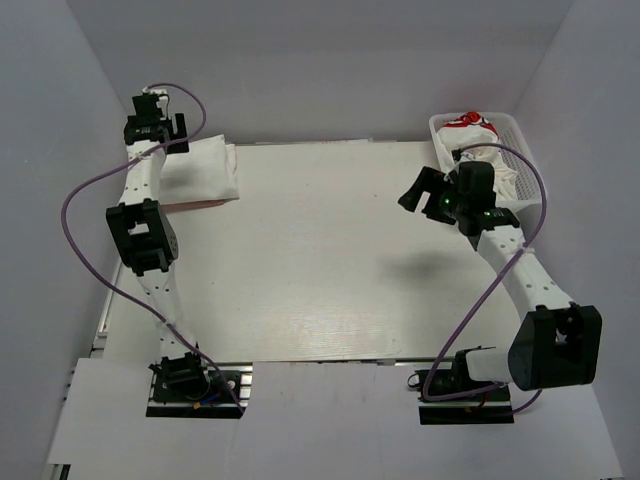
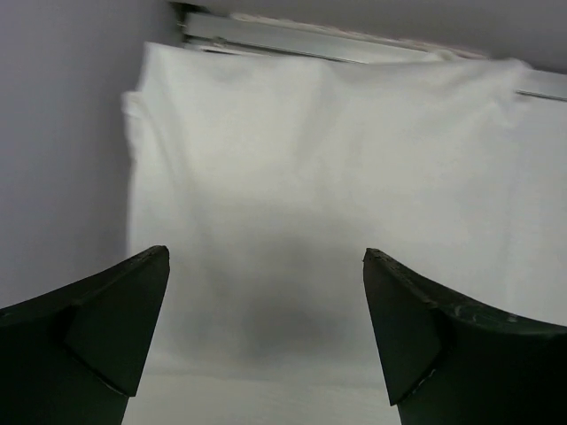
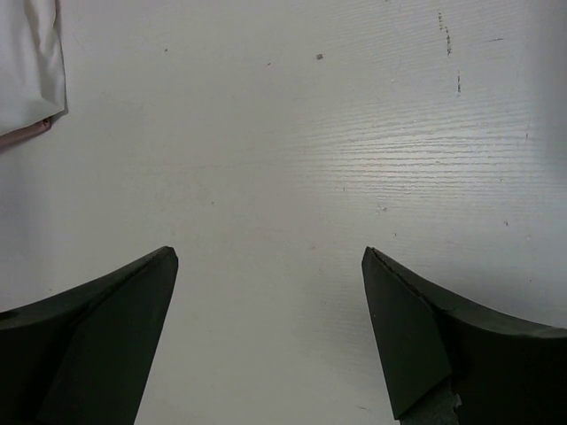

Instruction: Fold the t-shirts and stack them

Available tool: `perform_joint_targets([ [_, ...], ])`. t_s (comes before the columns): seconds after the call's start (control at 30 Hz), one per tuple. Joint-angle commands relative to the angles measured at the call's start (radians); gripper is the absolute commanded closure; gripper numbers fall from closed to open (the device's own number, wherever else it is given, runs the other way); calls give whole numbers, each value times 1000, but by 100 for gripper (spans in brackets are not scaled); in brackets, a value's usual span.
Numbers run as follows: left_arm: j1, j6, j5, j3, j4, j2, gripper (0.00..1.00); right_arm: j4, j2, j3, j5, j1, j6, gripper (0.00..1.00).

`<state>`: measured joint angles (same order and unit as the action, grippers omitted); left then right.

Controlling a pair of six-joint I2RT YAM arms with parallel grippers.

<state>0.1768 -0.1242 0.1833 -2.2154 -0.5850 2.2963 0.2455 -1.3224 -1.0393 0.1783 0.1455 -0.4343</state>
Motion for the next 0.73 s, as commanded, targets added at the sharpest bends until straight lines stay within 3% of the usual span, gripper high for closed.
perform_joint_targets([
  [0.0, -26, 174, -254, 44, -84, -175, 0, -20, 93, 34, -28, -3, 9, 10],
  [0.07, -49, 240, -355, 103, -107, -260, 0, -64, 118, 84, -31, -1, 3, 10],
  [0.17, -190, 339, -315, 407, -15, -427, 0, -84, 184, 153, -37, -3, 0, 10],
  [0.2, -245, 356, -258, 616, 108, -574, 0, -95, 189, 179, -36, -1, 5, 10],
  [0.23, -351, 392, -281, 716, 223, -645, 0, -100, 201, 200, -28, -3, 6, 10],
  [0.27, -397, 415, -304, 814, 224, -714, 0, -100, 204, 208, -25, -3, 6, 10],
  [0.3, -440, 446, -326, 1005, 349, -844, 0, -88, 206, 220, -19, -1, 2, 10],
  [0.4, -569, 584, -277, 1239, 406, -989, 0, -81, 219, 258, -10, -3, -9, 10],
  [0.57, -655, 617, -84, 1298, 254, -1084, 0, -121, 265, 333, -3, -3, -9, 10],
  [0.7, -678, 589, -25, 1264, 226, -1127, 0, -133, 310, 358, 19, 0, 25, 10],
])
